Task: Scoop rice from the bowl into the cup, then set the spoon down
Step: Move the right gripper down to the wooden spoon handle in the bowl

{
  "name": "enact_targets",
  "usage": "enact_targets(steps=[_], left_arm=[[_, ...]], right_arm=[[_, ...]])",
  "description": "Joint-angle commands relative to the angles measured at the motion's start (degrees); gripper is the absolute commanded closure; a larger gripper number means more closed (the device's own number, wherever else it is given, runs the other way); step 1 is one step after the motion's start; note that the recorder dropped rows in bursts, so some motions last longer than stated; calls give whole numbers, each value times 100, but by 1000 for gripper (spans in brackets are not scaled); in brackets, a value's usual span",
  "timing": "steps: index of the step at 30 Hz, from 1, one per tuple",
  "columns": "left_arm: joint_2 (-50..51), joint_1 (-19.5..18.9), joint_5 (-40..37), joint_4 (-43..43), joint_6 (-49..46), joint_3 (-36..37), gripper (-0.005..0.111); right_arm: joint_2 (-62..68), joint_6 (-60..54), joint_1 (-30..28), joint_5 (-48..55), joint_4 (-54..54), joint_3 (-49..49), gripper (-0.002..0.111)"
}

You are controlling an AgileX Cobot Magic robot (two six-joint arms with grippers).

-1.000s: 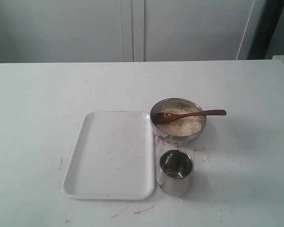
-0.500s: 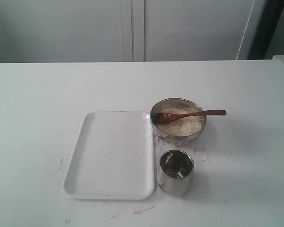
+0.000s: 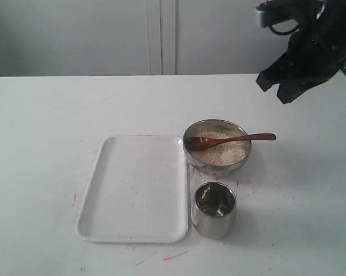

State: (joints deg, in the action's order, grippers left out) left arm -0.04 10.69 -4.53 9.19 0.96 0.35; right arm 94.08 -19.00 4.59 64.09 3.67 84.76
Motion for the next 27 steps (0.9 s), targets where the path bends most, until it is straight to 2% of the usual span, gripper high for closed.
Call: enact_targets(steps=[1,12,21,24,27], left_arm=[[4,6,15,59,10,-35,92],[4,6,15,59,10,-35,92],[4,6,15,59,10,-35,92],[4,6,15,59,10,-35,92],[4,6,15,59,10,-35,92]], right_arm=[[320,-1474,6,-320,-87,52,108],[697,-3600,6,-267,-87,-176,108],[726,-3805,6,-623,-111,-266,108],[726,-3934,6,-623,-131,-281,99],[726,-4110,6,-624,-101,-311,81]])
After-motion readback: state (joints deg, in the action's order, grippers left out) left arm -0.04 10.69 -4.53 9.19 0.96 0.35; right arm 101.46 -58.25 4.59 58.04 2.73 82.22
